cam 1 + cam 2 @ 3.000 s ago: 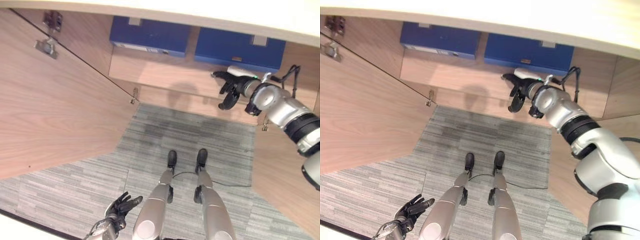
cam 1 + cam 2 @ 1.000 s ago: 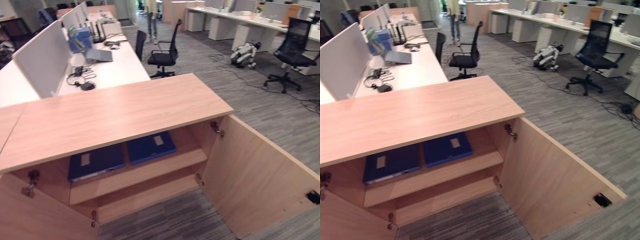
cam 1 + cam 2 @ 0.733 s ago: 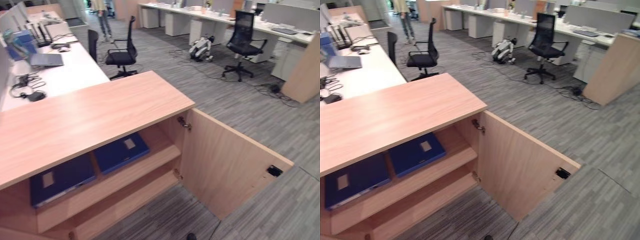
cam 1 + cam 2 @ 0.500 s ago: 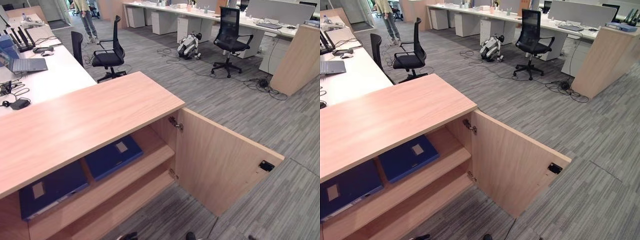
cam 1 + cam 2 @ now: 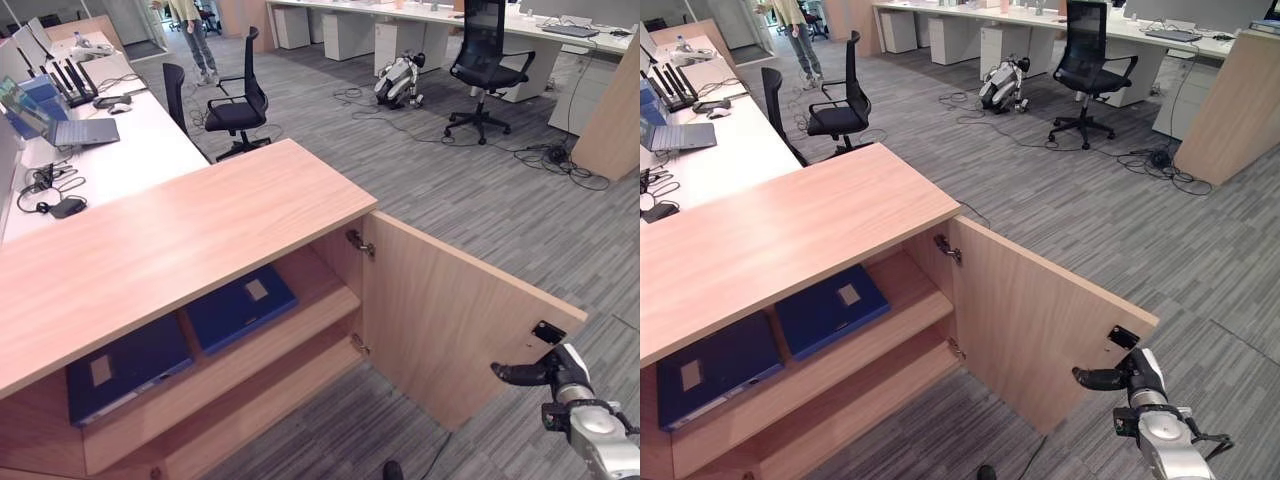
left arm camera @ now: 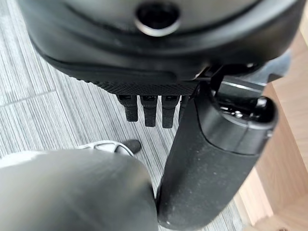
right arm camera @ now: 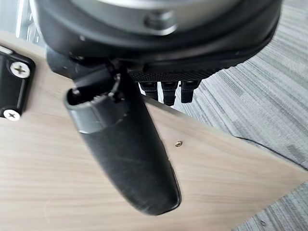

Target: Put the empty folder in the office cabinet

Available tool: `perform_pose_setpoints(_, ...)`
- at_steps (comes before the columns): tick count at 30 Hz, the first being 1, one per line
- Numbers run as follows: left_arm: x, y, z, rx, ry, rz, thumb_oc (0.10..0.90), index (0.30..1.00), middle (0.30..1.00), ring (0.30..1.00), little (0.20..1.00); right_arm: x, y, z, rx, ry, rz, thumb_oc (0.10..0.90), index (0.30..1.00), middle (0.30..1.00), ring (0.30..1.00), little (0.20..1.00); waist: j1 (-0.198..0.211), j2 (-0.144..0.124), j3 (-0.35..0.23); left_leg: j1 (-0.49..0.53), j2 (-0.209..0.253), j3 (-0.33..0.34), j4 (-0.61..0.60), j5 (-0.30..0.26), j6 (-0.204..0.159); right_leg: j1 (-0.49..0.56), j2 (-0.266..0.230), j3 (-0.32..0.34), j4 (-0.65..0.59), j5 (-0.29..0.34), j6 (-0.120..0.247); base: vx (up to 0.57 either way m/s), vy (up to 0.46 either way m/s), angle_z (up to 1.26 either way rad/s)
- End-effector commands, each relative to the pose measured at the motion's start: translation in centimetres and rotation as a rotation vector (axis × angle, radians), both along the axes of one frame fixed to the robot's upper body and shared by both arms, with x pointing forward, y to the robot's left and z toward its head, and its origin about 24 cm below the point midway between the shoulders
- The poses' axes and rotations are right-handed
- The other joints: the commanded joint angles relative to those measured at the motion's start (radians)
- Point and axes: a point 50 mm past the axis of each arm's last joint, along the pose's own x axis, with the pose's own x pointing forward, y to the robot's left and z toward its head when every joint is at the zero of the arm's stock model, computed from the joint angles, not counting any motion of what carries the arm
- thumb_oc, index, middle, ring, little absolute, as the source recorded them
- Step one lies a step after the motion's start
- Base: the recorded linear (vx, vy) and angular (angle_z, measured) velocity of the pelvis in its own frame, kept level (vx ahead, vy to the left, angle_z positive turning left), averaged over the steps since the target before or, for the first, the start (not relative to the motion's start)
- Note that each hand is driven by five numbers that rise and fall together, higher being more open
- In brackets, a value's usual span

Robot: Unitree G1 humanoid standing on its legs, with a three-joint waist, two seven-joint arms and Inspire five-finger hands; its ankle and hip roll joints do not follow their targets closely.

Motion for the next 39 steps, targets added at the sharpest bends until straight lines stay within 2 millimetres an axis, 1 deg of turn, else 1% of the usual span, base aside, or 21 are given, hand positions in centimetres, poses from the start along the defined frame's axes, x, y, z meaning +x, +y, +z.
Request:
perform_pose_setpoints(1, 2.5, 0.0, 0.3, -0.006, -0.050, -0.023, 0.800, 0.900, 0.900, 0.900, 0.900, 6.2, 7.2, 4.6, 0.097, -0.285, 0.351, 0.800, 0.900, 0.900, 0.900, 0.900, 0.047, -0.054, -0.031, -0.029, -0.024, -0.138, -0.007, -0.002, -0.010, 0.063, -0.002, -0.019, 0.071, -0.146, 0.029, 0.00, -0.024, -0.06)
perform_pose_setpoints(4, 2.5, -0.1, 0.3, -0.003, -0.046, -0.034, 0.800, 0.900, 0.900, 0.900, 0.900, 7.0, 10.1, 6.3, 0.150, -0.357, 0.480, 0.800, 0.900, 0.900, 0.900, 0.900, 0.056, -0.054, -0.033, -0.028, -0.025, -0.144, -0.008, -0.001, -0.012, 0.069, 0.000, -0.024, 0.068, -0.149, 0.027, 0.00, 0.000, 0.00)
perform_pose_setpoints(5, 2.6, -0.1, 0.3, -0.003, -0.047, -0.033, 0.800, 0.900, 0.900, 0.900, 0.900, 7.0, 10.1, 6.3, 0.150, -0.357, 0.480, 0.800, 0.900, 0.900, 0.900, 0.900, 0.056, -0.054, -0.035, -0.032, -0.025, -0.144, -0.009, 0.002, -0.012, 0.066, 0.000, -0.024, 0.067, -0.146, 0.026, -0.01, 0.006, -0.07)
perform_pose_setpoints(6, 2.4, -0.3, 0.2, -0.005, -0.037, -0.048, 0.800, 0.900, 0.900, 0.900, 0.900, 7.1, 13.5, 7.4, 0.268, -0.416, 0.598, 0.800, 0.900, 0.900, 0.900, 0.900, 0.062, -0.054, -0.032, -0.028, -0.025, -0.147, -0.009, 0.001, -0.013, 0.072, 0.001, -0.027, 0.066, -0.149, 0.025, -0.01, 0.009, -0.12)
perform_pose_setpoints(7, 2.3, -0.3, 0.2, -0.006, -0.032, -0.049, 0.800, 0.900, 0.900, 0.900, 0.900, 6.9, 14.9, 7.8, 0.330, -0.433, 0.647, 0.800, 0.900, 0.900, 0.900, 0.900, 0.064, -0.055, -0.032, -0.027, -0.025, -0.148, -0.009, 0.001, -0.013, 0.073, 0.002, -0.028, 0.066, -0.150, 0.024, -0.02, 0.018, -0.22)
perform_pose_setpoints(8, 2.4, -0.3, 0.2, -0.004, -0.032, -0.053, 0.800, 0.900, 0.900, 0.900, 0.900, 6.2, 17.8, 8.1, 0.468, -0.440, 0.745, 0.800, 0.900, 0.900, 0.900, 0.900, 0.069, -0.056, -0.033, -0.028, -0.025, -0.150, -0.009, 0.003, -0.014, 0.073, 0.002, -0.029, 0.067, -0.149, 0.023, -0.02, 0.014, -0.26)
perform_pose_setpoints(9, 2.4, -0.3, 0.2, -0.002, -0.033, -0.054, 0.800, 0.900, 0.900, 0.900, 0.900, 5.9, 18.9, 7.9, 0.522, -0.427, 0.779, 0.800, 0.900, 0.900, 0.900, 0.900, 0.071, -0.057, -0.033, -0.029, -0.025, -0.152, -0.009, 0.003, -0.014, 0.074, 0.002, -0.031, 0.067, -0.149, 0.023, -0.02, 0.009, -0.27)
perform_pose_setpoints(10, 2.5, -0.3, 0.2, -0.002, -0.033, -0.053, 0.800, 0.900, 0.900, 0.900, 0.900, 5.9, 19.0, 7.9, 0.523, -0.428, 0.780, 0.800, 0.900, 0.900, 0.900, 0.900, 0.071, -0.057, -0.036, -0.032, -0.025, -0.151, -0.010, 0.006, -0.014, 0.070, 0.002, -0.031, 0.067, -0.147, 0.023, -0.02, 0.012, -0.22)
perform_pose_setpoints(11, 2.6, -0.3, 0.3, 0.003, -0.035, -0.061, 0.800, 0.900, 0.900, 0.900, 0.900, 4.7, 21.9, 7.3, 0.679, -0.376, 0.855, 0.800, 0.900, 0.900, 0.900, 0.900, 0.077, -0.058, -0.035, -0.031, -0.024, -0.155, -0.010, 0.004, -0.014, 0.071, 0.001, -0.036, 0.068, -0.149, 0.023, -0.01, 0.008, -0.28)
perform_pose_setpoints(12, 2.6, -0.3, 0.3, 0.003, -0.035, -0.061, 0.800, 0.900, 0.900, 0.900, 0.900, 4.7, 21.9, 7.4, 0.679, -0.377, 0.855, 0.800, 0.900, 0.900, 0.900, 0.900, 0.077, -0.059, -0.038, -0.034, -0.024, -0.155, -0.011, 0.007, -0.014, 0.068, 0.002, -0.036, 0.067, -0.147, 0.022, -0.01, 0.027, -0.26)
perform_pose_setpoints(13, 3.0, -0.4, 0.3, 0.008, -0.040, -0.078, 0.800, 0.900, 0.900, 0.900, 0.900, 3.6, 24.9, 6.1, 0.874, -0.285, 0.879, 0.800, 0.900, 0.900, 0.900, 0.900, 0.083, -0.060, -0.036, -0.032, -0.024, -0.158, -0.010, 0.006, -0.015, 0.070, 0.001, -0.039, 0.069, -0.147, 0.022, -0.01, 0.024, -0.35)
perform_pose_setpoints(14, 3.2, -0.4, 0.4, 0.010, -0.047, -0.083, 0.800, 0.900, 0.900, 0.900, 0.900, 2.9, 26.3, 5.3, 0.939, -0.229, 0.888, 0.800, 0.900, 0.900, 0.900, 0.900, 0.087, -0.060, -0.036, -0.034, -0.024, -0.160, -0.010, 0.007, -0.015, 0.069, 0.000, -0.040, 0.069, -0.146, 0.021, -0.02, 0.027, -0.28)
perform_pose_setpoints(16, 3.8, -0.5, 0.5, 0.013, -0.064, -0.088, 0.800, 0.900, 0.900, 0.900, 0.900, 2.2, 28.1, 4.6, 0.976, -0.158, 0.932, 0.800, 0.900, 0.900, 0.900, 0.900, 0.094, -0.062, -0.034, -0.036, -0.024, -0.164, -0.009, 0.007, -0.015, 0.069, -0.001, -0.044, 0.069, -0.147, 0.022, -0.01, 0.012, 0.03)
perform_pose_setpoints(19, 4.6, -0.7, 0.6, 0.012, -0.091, -0.100, 0.800, 0.900, 0.900, 0.900, 0.900, 0.9, 29.7, 4.1, 1.003, -0.062, 1.029, 0.800, 0.900, 0.900, 0.900, 0.900, 0.104, -0.066, -0.031, -0.046, -0.023, -0.173, -0.008, 0.012, -0.017, 0.063, -0.002, -0.050, 0.070, -0.145, 0.020, -0.02, 0.005, 0.32)
perform_pose_setpoints(22, 4.9, -1.0, 0.6, 0.001, -0.102, -0.116, 0.800, 0.900, 0.900, 0.900, 0.900, 0.2, 30.3, 3.7, 1.014, 0.001, 1.080, 0.800, 0.900, 0.900, 0.900, 0.900, 0.113, -0.070, -0.029, -0.050, -0.022, -0.184, -0.009, 0.014, -0.018, 0.068, -0.002, -0.061, 0.060, -0.144, 0.018, -0.03, -0.019, 0.30)
perform_pose_setpoints(26, 4.1, -0.4, 0.6, 0.007, -0.084, -0.079, 0.800, 0.900, 0.900, 0.900, 0.900, 0.3, 30.7, 3.4, 1.068, 0.027, 1.048, 0.800, 0.900, 0.900, 0.900, 0.900, 0.137, -0.077, -0.025, -0.058, -0.013, -0.202, 0.001, 0.021, -0.024, 0.072, 0.005, -0.072, 0.053, -0.145, 0.010, -0.01, -0.061, 0.92)
perform_pose_setpoints(32, 3.5, 0.0, 0.5, 0.000, -0.087, -0.009, 0.800, 0.900, 0.900, 0.900, 0.900, 0.6, 30.0, 3.3, 1.066, 0.022, 1.022, 0.800, 0.900, 0.900, 0.900, 0.900, 0.163, -0.081, -0.005, -0.093, -0.004, -0.243, 0.052, 0.021, -0.032, 0.075, 0.007, -0.095, 0.061, -0.156, -0.001, -0.01, -0.086, 0.19)
perform_pose_setpoints(35, 3.8, -0.1, 0.6, -0.013, -0.106, 0.017, 0.800, 0.900, 0.900, 0.900, 0.900, 1.0, 29.3, 3.2, 1.060, 0.010, 0.988, 0.800, 0.900, 0.900, 0.900, 0.900, 0.171, -0.081, 0.011, -0.117, 0.000, -0.264, 0.075, 0.026, -0.037, 0.072, 0.006, -0.109, 0.064, -0.158, -0.006, -0.04, -0.083, 0.15)
perform_pose_setpoints(37, 4.5, -0.4, 0.7, -0.031, -0.145, 0.048, 0.800, 0.900, 0.900, 0.900, 0.900, 1.8, 28.2, 2.8, 1.037, -0.008, 0.921, 0.800, 0.900, 0.900, 0.900, 0.900, 0.185, -0.077, 0.040, -0.161, 0.003, -0.295, 0.101, 0.043, -0.044, 0.063, 0.005, -0.135, 0.065, -0.161, -0.011, -0.15, -0.109, 0.34)
perform_pose_setpoints(38, 6.0, -0.9, 1.1, -0.053, -0.203, 0.077, 0.800, 0.900, 0.900, 0.900, 0.900, 2.8, 26.4, 2.0, 0.955, -0.025, 0.847, 0.800, 0.900, 0.900, 0.900, 0.900, 0.209, -0.074, 0.090, -0.246, 0.001, -0.349, 0.147, 0.078, -0.060, 0.047, -0.006, -0.184, 0.063, -0.159, -0.017, -0.28, -0.128, 0.40)
perform_pose_setpoints(39, 6.6, -1.2, 1.2, -0.065, -0.227, 0.092, 0.800, 0.900, 0.900, 0.900, 0.900, 3.4, 25.5, 1.5, 0.897, -0.026, 0.810, 0.800, 0.900, 0.900, 0.900, 0.900, 0.222, -0.074, 0.107, -0.289, -0.008, -0.378, 0.164, 0.093, -0.068, 0.034, -0.016, -0.217, 0.060, -0.155, -0.017, -0.26, -0.101, 0.57)
